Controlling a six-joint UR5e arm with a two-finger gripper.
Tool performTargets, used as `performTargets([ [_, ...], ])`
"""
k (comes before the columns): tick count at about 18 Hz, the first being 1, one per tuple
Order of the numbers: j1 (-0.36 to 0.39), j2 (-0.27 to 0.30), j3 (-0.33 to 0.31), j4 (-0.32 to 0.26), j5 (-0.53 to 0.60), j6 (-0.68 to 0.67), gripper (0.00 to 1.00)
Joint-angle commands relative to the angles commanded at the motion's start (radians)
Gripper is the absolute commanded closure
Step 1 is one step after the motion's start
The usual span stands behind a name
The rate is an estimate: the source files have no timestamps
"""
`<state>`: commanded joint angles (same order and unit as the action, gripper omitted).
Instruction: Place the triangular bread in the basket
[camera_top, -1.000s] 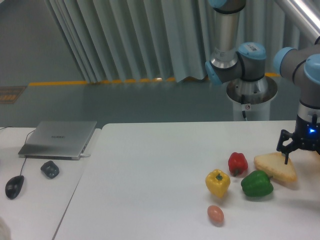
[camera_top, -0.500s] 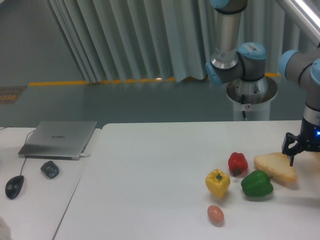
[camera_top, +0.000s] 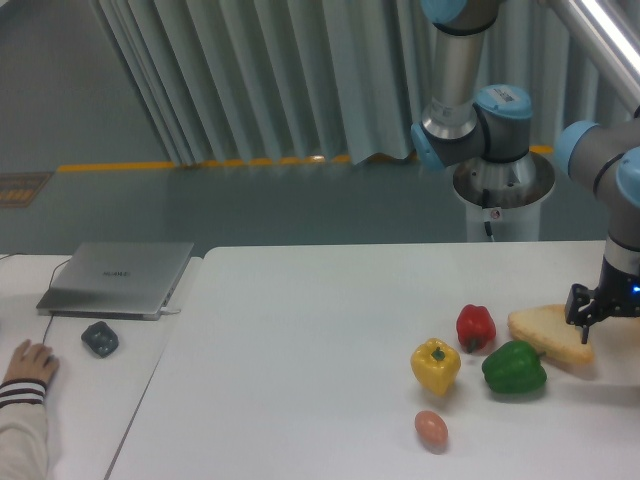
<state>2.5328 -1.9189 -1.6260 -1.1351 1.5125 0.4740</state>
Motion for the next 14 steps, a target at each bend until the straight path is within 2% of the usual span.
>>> performTargets([
  [3, -0.048, -0.037, 0.0, 0.002, 0.005, 0.0, 0.0],
  [8, -0.046, -0.028, -0.034, 0.003, 0.005, 0.005, 0.0],
  [14, -0.029, -0.025, -0.035, 0.002, 0.024, 0.012, 0.0],
])
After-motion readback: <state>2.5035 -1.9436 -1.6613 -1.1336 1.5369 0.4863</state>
